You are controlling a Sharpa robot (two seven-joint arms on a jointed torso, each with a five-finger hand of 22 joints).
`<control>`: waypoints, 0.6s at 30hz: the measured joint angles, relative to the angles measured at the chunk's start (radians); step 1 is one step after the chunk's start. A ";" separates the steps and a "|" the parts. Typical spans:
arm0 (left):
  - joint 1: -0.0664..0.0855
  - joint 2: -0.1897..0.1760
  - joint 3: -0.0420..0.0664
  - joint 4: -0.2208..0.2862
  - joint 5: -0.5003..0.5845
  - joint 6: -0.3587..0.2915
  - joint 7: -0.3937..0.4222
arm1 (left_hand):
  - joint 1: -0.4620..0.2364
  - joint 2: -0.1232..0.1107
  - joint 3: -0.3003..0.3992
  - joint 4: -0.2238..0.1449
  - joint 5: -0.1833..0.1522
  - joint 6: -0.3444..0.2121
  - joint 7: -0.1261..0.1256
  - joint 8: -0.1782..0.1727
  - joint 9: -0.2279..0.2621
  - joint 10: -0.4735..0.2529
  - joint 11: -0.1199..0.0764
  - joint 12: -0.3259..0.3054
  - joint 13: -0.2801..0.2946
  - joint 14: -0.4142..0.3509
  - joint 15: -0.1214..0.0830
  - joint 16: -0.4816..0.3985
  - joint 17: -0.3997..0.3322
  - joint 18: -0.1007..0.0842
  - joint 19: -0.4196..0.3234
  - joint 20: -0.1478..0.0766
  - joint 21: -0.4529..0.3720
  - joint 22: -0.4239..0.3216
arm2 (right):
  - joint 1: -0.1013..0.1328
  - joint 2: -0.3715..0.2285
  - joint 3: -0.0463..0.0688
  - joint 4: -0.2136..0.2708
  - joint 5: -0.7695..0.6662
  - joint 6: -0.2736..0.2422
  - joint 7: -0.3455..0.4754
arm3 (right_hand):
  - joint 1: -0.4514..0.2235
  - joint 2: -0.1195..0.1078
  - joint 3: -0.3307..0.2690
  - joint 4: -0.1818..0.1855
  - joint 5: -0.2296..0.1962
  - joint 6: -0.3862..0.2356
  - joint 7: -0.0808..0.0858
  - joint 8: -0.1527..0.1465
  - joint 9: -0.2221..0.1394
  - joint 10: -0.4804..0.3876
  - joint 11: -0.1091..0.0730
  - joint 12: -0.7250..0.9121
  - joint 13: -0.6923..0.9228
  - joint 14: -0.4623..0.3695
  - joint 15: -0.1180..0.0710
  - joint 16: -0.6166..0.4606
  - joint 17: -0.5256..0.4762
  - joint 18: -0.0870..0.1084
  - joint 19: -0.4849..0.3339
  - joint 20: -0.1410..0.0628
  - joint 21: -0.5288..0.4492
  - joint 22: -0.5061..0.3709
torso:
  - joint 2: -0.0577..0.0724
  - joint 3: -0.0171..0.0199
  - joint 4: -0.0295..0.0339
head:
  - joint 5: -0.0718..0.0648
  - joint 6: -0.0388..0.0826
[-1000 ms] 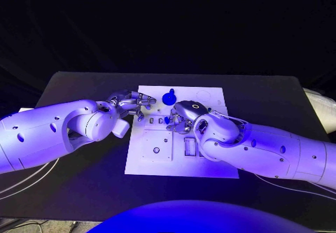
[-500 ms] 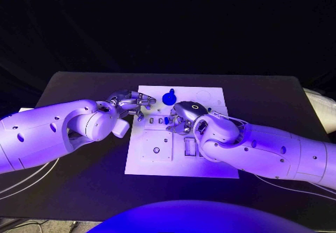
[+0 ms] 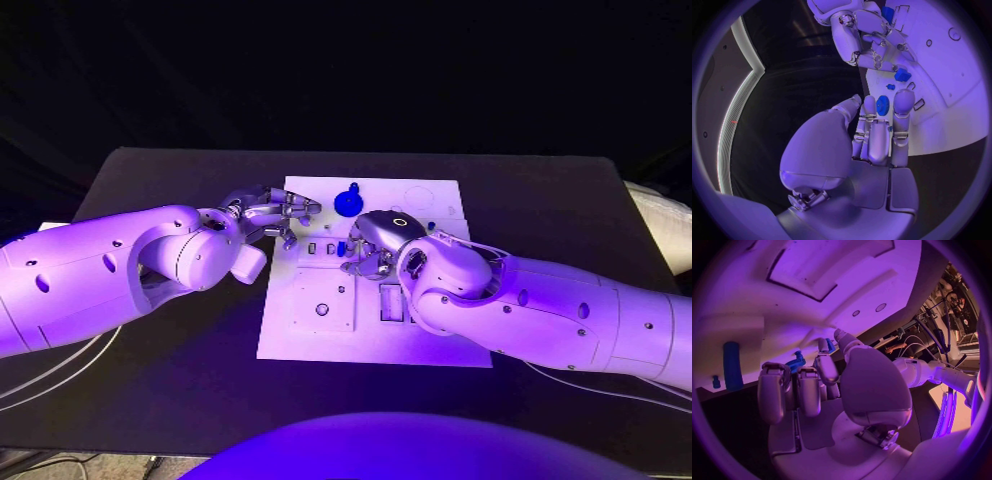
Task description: Assemble the parts on the task board
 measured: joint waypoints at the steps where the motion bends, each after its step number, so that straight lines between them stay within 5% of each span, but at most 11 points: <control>1: 0.000 0.000 0.000 0.000 0.000 0.000 0.000 | 0.000 0.000 0.000 0.000 0.000 0.000 0.000 0.000 0.000 0.000 0.000 0.000 0.000 0.000 0.000 0.000 0.000 0.000 0.000 0.000 0.000 0.000 | 0.000 0.000 0.000 0.000 0.000 0.000 0.000 | 0.000 0.000 0.000 0.000 0.000 0.000 0.000 0.000 0.000 0.000 0.000 0.000 0.000 0.000 0.000 0.000 0.000 0.000 0.000 0.000 0.000 0.000 | 0.000 -0.0001 0.0000 | 0.000 0.000; 18: 0.000 0.005 0.000 -0.003 -0.001 0.000 0.000 | -0.008 0.002 -0.017 0.011 0.000 0.008 0.000 -0.006 -0.015 0.000 0.000 0.007 -0.010 0.000 0.000 0.015 0.009 0.000 0.001 0.001 0.007 0.010 | 0.000 -0.053 -0.001 0.044 -0.002 -0.003 -0.001 | 0.000 0.000 0.000 0.000 0.000 0.000 0.000 0.000 0.000 0.000 0.000 0.000 0.000 0.000 0.000 0.000 0.000 0.000 0.000 0.000 0.000 0.000 | -0.001 0.0002 -0.0008 | 0.001 0.000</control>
